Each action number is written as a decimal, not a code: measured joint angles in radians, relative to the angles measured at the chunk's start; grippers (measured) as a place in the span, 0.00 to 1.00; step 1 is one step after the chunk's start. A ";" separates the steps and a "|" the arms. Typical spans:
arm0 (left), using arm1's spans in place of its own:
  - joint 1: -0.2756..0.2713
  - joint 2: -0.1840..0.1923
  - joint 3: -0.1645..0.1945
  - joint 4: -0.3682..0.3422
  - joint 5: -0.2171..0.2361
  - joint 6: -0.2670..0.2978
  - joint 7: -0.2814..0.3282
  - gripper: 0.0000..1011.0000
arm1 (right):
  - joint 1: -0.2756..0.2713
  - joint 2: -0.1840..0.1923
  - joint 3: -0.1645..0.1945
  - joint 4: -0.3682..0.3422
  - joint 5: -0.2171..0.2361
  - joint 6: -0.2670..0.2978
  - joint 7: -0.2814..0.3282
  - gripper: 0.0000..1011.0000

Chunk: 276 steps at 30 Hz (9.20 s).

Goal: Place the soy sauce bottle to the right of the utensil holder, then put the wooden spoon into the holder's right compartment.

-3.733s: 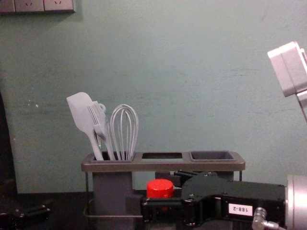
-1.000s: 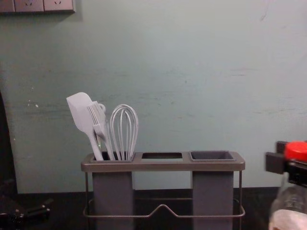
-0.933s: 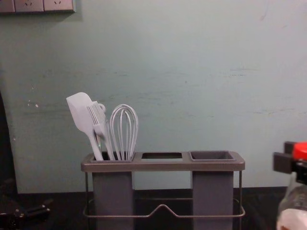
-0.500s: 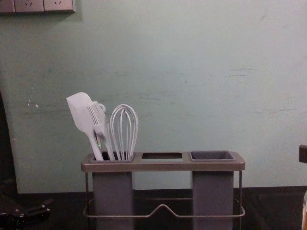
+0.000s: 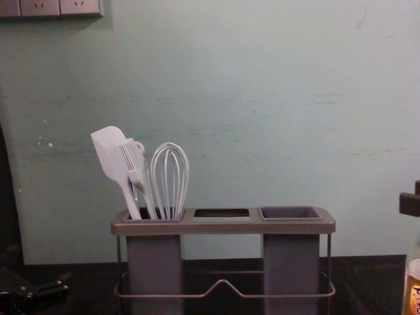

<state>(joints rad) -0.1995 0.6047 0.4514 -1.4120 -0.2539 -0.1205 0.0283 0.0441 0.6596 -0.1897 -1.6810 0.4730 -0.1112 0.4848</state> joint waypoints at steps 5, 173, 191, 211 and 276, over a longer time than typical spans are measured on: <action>0.000 0.000 0.000 0.000 0.000 0.000 0.000 0.99 | 0.036 -0.021 -0.012 0.037 -0.011 0.003 0.018 0.37; 0.000 0.000 0.000 0.000 0.000 0.000 0.000 0.99 | 0.055 0.015 -0.207 -0.196 0.001 0.073 0.199 0.99; 0.000 0.000 0.000 0.000 0.000 0.000 0.000 0.99 | 0.130 -0.163 -0.319 -0.196 -0.065 0.619 -0.158 0.99; 0.000 0.000 0.000 0.000 0.000 0.000 0.000 0.99 | 0.215 -0.309 -0.366 -0.038 -0.129 0.878 -0.246 0.99; 0.000 0.000 0.000 0.000 0.000 0.000 0.000 0.99 | 0.269 -0.435 -0.350 0.155 -0.316 0.851 -0.203 0.99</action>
<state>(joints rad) -0.1995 0.6047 0.4514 -1.4120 -0.2539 -0.1205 0.0283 0.3134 0.2241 -0.5396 -1.5263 0.1573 0.7399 0.2819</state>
